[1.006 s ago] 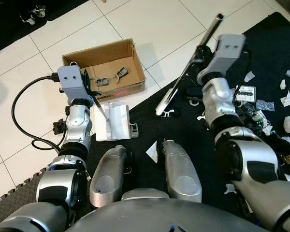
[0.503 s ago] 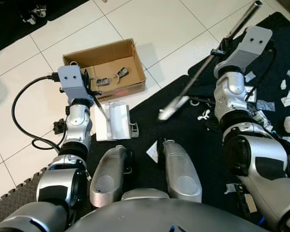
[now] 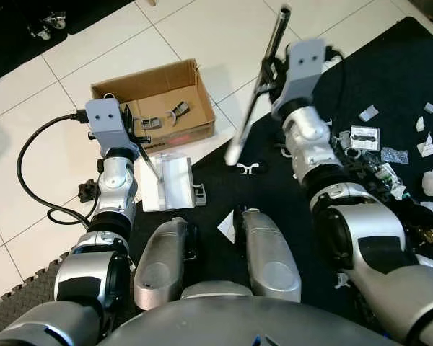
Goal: Sweep floor
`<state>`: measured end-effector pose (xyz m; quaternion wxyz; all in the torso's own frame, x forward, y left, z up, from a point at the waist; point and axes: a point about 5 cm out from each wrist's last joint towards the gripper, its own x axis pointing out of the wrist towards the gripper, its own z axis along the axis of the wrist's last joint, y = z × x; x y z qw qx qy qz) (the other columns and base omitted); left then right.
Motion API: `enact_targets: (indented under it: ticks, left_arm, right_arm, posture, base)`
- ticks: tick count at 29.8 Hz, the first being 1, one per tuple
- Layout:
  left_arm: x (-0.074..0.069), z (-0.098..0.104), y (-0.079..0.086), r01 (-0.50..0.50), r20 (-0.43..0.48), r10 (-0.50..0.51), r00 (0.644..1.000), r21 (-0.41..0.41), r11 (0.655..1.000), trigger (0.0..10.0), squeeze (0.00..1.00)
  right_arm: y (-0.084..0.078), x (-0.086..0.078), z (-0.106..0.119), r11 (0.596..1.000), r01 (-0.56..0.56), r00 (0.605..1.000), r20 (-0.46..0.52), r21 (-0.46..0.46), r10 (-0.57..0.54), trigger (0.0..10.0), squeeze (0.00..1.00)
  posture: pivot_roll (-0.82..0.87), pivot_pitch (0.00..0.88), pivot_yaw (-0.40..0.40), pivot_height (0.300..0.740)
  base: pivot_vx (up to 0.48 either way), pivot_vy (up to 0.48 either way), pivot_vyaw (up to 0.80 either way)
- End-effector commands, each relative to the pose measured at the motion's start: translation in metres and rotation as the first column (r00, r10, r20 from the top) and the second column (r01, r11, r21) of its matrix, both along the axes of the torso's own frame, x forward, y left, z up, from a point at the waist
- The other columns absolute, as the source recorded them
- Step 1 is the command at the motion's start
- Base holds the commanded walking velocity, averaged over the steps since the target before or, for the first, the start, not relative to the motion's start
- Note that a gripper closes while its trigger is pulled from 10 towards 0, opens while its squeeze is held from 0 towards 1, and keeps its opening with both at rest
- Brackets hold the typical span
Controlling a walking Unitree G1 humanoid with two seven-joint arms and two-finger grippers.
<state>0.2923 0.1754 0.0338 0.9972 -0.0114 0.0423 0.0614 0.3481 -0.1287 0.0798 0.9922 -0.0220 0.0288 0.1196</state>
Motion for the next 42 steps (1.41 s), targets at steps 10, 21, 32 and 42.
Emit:
enact_targets:
  ticks: [10, 21, 32, 42]
  left_arm:
    - [-0.005, -0.008, -0.001, -0.005, -0.035, 0.004, 0.999, -0.012, 1.000, 10.0, 0.00]
    - [-0.004, -0.007, -0.003, 0.000, -0.034, 0.000, 0.999, -0.016, 1.000, 10.0, 0.00]
    - [-0.007, -0.008, 0.001, -0.019, -0.030, 0.018, 0.999, -0.013, 1.000, 10.0, 0.00]
    - [-0.007, -0.009, -0.001, -0.014, -0.034, 0.013, 0.999, -0.016, 1.000, 10.0, 0.00]
  right_arm:
    - [0.008, 0.007, 0.023, 0.999, -0.050, 0.990, 0.128, -0.010, 0.051, 10.0, 0.00]
    - [0.025, 0.010, 0.024, 0.986, -0.140, 0.983, 0.107, -0.086, 0.149, 10.0, 0.00]
    - [0.043, 0.008, 0.018, 0.981, -0.160, 0.983, 0.068, -0.111, 0.168, 10.0, 0.00]
    - [-0.001, 0.013, 0.020, 0.994, -0.023, 0.997, 0.074, -0.108, 0.031, 10.0, 0.00]
  posture:
    - [0.02, 0.137, 0.021, 0.740]
    - [0.03, 0.138, 0.018, 0.740]
    - [0.05, 0.136, 0.008, 0.740]
    - [0.03, 0.138, 0.013, 0.740]
  base:
    - [0.000, 0.000, 0.00]
    - [0.000, 0.000, 0.00]
    - [0.000, 0.000, 0.00]
    - [0.000, 0.000, 0.00]
